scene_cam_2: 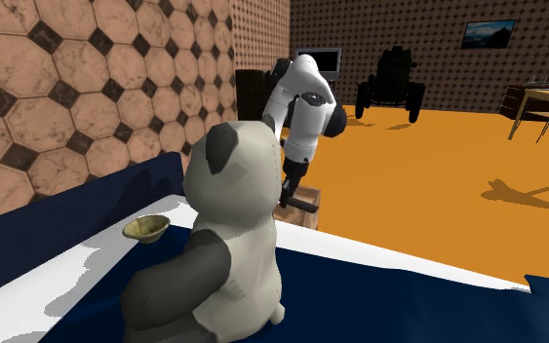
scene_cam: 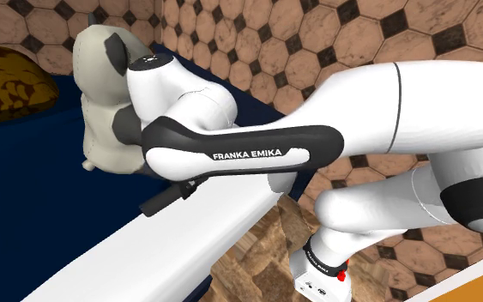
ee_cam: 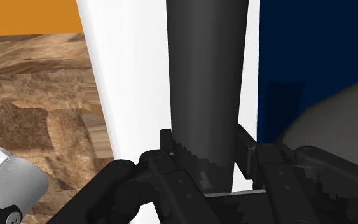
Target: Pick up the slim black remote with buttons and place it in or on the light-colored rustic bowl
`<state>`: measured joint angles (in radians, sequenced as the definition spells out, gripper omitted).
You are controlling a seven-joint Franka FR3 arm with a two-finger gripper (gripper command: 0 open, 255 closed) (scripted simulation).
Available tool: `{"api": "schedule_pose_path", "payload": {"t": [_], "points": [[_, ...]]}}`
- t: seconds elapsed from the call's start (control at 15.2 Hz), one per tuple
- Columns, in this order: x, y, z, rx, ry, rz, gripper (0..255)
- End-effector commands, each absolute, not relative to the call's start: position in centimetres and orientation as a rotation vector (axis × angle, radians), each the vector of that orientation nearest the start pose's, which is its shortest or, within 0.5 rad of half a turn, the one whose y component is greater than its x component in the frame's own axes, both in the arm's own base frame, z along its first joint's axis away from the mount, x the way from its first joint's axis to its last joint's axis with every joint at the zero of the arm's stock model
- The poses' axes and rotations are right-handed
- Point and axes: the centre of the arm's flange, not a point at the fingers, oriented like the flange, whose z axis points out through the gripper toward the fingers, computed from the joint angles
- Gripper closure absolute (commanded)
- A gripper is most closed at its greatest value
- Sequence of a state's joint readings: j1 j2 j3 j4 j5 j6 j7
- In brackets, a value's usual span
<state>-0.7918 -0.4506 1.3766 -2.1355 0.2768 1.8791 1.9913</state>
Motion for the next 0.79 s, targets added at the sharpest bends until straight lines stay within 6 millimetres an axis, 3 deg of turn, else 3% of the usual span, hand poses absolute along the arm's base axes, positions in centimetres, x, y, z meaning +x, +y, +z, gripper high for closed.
{"api": "schedule_pose_path", "payload": {"t": [0.0, 0.66, 0.73], "points": [[39.1, 32.2, 43.0, -2.35, 2.339, -0.228, 255], [39.1, 32.2, 48.1, -2.35, 2.339, -0.228, 255], [39.8, 31.1, 48.1, -2.35, 2.339, -0.228, 255]]}}
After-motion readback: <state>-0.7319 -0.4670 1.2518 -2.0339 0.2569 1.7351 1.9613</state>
